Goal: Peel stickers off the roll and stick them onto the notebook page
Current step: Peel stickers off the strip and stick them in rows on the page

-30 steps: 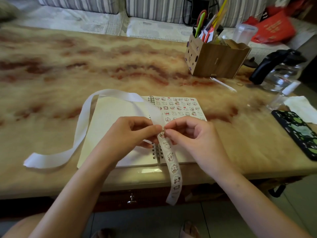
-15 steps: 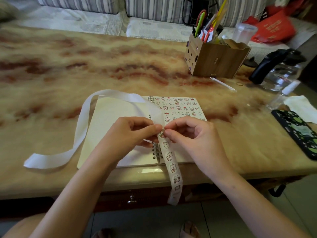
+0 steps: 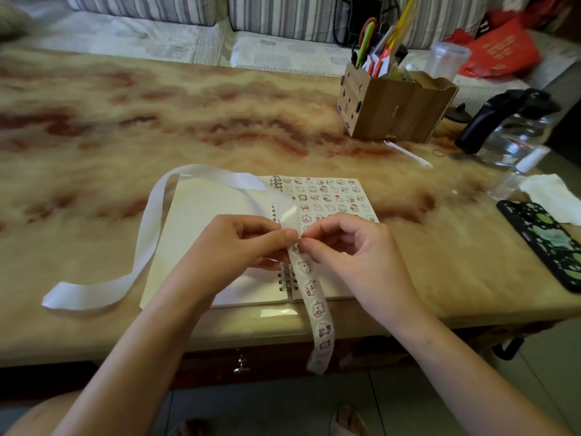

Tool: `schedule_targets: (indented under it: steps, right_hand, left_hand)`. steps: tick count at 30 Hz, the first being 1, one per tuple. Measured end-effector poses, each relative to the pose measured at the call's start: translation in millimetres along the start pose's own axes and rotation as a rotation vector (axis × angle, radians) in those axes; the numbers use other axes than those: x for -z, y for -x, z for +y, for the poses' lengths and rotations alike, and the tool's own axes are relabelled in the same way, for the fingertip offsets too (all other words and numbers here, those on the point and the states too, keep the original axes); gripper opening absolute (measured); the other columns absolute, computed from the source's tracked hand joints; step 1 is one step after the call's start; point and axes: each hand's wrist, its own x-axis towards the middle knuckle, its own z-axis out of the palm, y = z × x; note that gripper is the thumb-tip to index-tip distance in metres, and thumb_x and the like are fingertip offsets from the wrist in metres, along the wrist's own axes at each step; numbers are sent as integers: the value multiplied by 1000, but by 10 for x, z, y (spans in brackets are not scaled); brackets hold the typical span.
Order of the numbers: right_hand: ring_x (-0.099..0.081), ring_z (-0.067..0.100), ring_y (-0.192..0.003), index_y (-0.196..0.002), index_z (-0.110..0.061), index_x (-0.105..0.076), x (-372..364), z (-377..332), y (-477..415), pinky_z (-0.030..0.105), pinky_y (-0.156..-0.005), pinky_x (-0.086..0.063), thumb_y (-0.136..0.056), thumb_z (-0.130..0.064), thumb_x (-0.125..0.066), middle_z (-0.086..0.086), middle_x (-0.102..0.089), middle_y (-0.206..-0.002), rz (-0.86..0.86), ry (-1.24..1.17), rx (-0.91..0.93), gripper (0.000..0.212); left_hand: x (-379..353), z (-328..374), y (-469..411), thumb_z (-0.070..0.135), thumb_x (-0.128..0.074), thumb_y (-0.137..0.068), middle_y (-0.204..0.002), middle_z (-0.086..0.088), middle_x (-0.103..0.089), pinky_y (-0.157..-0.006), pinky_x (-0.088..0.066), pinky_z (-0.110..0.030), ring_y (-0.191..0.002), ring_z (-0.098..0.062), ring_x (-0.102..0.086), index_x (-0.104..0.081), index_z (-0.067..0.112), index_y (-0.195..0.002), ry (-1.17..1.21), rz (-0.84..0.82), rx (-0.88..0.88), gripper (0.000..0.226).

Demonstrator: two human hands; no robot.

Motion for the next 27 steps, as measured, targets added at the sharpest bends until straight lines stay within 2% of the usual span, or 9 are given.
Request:
schedule_targets:
  steps: [7,11,14,17,19,21,27]
  right_hand:
    - [-60,8,-73,-82,-16,-70,-6,0,19,18,-64,-50,-80,-13,-74,-10,-66,-78,11,211,89,6]
    - [-53,9,-75,-81,-20,-66,-6,2,16,18,-69,-44,-83,-17,-72,-12,-60,-80,-23,322,129,7]
    - [-52,7,-75,-81,-22,-65,15,-31,14,19,-69,-44,-84,-19,-70,-12,-61,-80,-58,267,109,6]
    - [-55,3,-70,-82,-21,-68,47,-92,0,15,-66,-46,-83,-19,-70,-10,-67,-80,-63,102,32,2]
    - [-58,4,-68,-84,-17,-70,98,-114,-26,18,-65,-49,-82,-18,-70,-6,-70,-78,-30,-33,-47,3]
    - [-58,6,-62,-83,-13,-71,184,-99,-70,18,-57,-47,-80,-16,-71,-4,-70,-72,-3,-115,-142,4]
    - [-52,3,-51,-76,-12,-72,334,20,-127,15,-43,-36,-77,-13,-74,-5,-68,-63,-120,7,-408,2]
  left_hand:
    - [-27,-7,-1,16,-68,-82,-74,-13,-74,-60,-56,-18,-65,-14,-70,-73,2,-80,31,24,26,15]
    - [-22,-20,-3,15,-66,-84,-73,-15,-73,-58,-56,-19,-62,-15,-68,-72,0,-80,24,41,46,17]
    - [-9,-24,-1,17,-66,-85,-74,-14,-73,-60,-57,-21,-62,-14,-68,-72,0,-81,3,42,48,18]
    - [15,-33,-9,16,-66,-86,-75,-16,-72,-59,-58,-22,-60,-13,-68,-71,-3,-82,-10,72,50,20]
    - [42,-44,-24,16,-65,-86,-76,-16,-72,-59,-59,-24,-59,-13,-68,-70,-3,-82,-38,106,54,20]
    - [66,-52,-38,15,-65,-86,-74,-14,-73,-59,-59,-25,-58,-12,-67,-70,-3,-80,-59,127,60,19]
    - [68,-65,-52,13,-64,-87,-63,-2,-71,-61,-58,-25,-56,-10,-66,-68,1,-77,-63,117,84,17]
